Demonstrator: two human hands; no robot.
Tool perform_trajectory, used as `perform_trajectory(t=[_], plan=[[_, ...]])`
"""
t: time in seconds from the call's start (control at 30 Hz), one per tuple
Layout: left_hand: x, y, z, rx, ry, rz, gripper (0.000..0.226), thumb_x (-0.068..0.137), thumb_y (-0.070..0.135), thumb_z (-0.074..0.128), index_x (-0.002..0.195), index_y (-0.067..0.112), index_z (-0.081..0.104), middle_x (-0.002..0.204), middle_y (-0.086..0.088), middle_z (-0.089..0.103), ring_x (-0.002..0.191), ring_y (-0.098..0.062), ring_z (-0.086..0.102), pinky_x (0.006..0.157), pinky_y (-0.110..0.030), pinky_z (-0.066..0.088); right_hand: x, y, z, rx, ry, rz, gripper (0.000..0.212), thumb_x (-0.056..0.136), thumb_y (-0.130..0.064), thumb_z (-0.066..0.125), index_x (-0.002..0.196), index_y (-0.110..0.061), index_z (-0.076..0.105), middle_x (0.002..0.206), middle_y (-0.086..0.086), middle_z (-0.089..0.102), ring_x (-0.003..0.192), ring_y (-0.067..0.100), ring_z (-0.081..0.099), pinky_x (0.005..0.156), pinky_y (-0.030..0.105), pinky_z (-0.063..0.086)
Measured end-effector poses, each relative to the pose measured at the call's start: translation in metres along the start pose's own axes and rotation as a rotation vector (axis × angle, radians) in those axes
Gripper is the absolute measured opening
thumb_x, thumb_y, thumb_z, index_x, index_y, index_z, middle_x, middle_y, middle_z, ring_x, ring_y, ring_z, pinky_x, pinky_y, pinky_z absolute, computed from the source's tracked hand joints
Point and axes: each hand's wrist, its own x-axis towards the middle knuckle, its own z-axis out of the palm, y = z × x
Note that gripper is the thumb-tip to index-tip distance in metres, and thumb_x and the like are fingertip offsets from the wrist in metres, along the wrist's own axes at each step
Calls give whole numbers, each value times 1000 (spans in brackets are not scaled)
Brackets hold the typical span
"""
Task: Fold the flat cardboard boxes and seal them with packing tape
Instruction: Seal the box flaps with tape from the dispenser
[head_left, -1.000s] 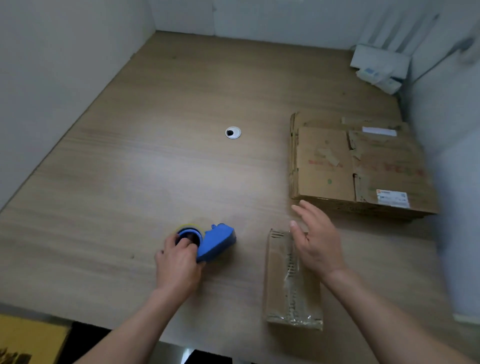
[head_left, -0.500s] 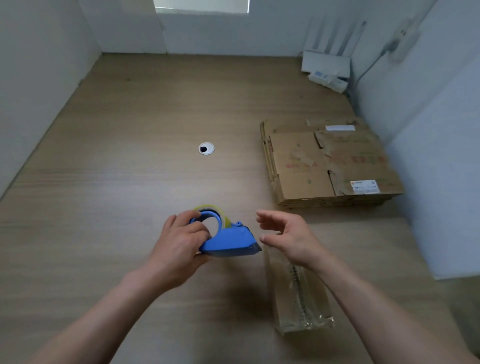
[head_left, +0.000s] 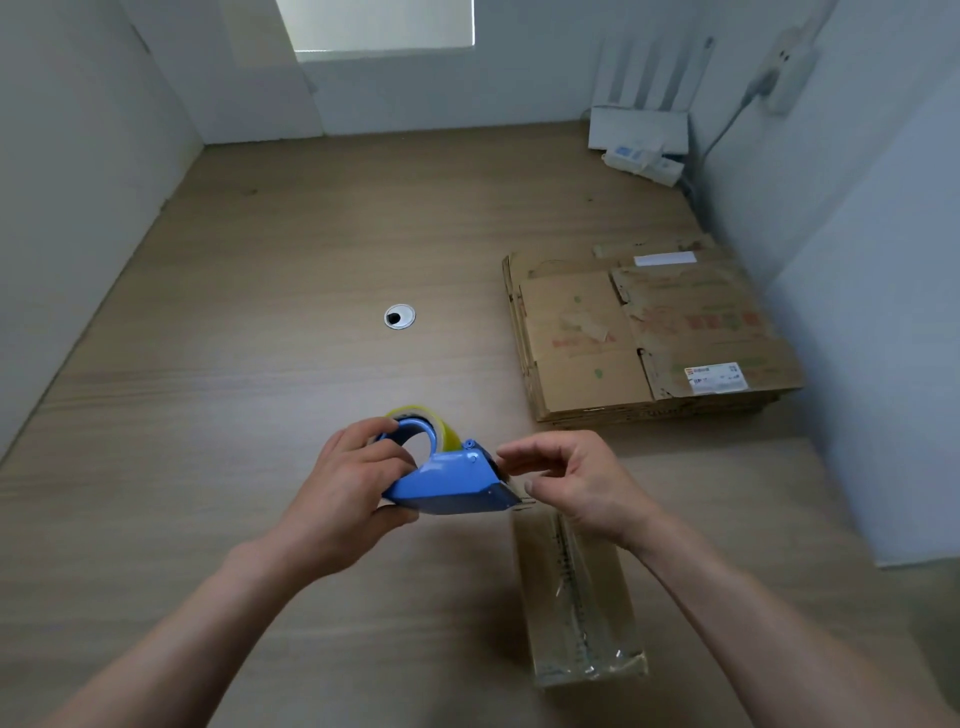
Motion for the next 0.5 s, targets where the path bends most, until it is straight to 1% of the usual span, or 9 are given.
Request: perform_trajectory(t=[0.1, 0.2, 0.23, 0.3, 0.37, 0.43, 0.5], plan=[[7, 6, 0, -7, -8, -16, 34, 65, 39, 76, 93, 20, 73, 99, 15, 67, 123, -22, 44, 97, -51, 48, -1, 3, -8, 7, -6, -21, 51, 86, 17, 55, 125, -14, 68, 114, -3, 73, 112, 8, 66, 99, 31, 54], [11, 11, 0, -29, -18, -28, 33, 65, 37, 76, 92, 19, 73, 98, 16, 66, 123, -20, 43, 96, -51, 48, -3, 5, -14, 43, -26, -44, 57, 83, 17, 54, 125, -20, 65, 114, -2, 73, 111, 10, 67, 99, 32, 54], [12, 13, 1, -36, -23, -27, 32, 65, 37, 76, 92, 19, 73, 98, 16, 66, 123, -20, 42, 96, -50, 48, -4, 6, -17, 74, -30, -52, 56, 81, 13, 55, 124, -23, 65, 113, -1, 73, 111, 11, 67, 98, 31, 54], [13, 16, 0, -55, -39, -30, 32, 67, 38, 75, 92, 19, 73, 99, 17, 65, 123, -18, 41, 96, -48, 48, -5, 7, -23, 117, -42, -60, 54, 76, 1, 58, 122, -26, 65, 111, 0, 74, 110, 13, 67, 96, 29, 55], [14, 18, 0, -78, -71, -45, 32, 69, 39, 74, 94, 19, 73, 99, 21, 62, 125, -15, 40, 98, -45, 46, -4, 9, -29, 133, -48, -49, 53, 73, -7, 63, 123, -24, 66, 109, 1, 74, 109, 14, 68, 94, 30, 56], [15, 21, -1, -101, -110, -62, 32, 71, 40, 74, 95, 21, 73, 100, 23, 60, 126, -13, 39, 101, -41, 44, -3, 10, -31, 130, -25, -37, 44, 78, -5, 70, 119, -21, 69, 105, 2, 75, 105, 14, 69, 92, 31, 57], [17, 25, -3, -119, -145, -90, 30, 71, 42, 73, 93, 23, 72, 99, 22, 62, 128, -12, 39, 103, -36, 41, -2, 10, -31, 122, 12, -28, 28, 85, -2, 73, 107, -18, 74, 97, 2, 76, 96, 13, 71, 87, 30, 58]])
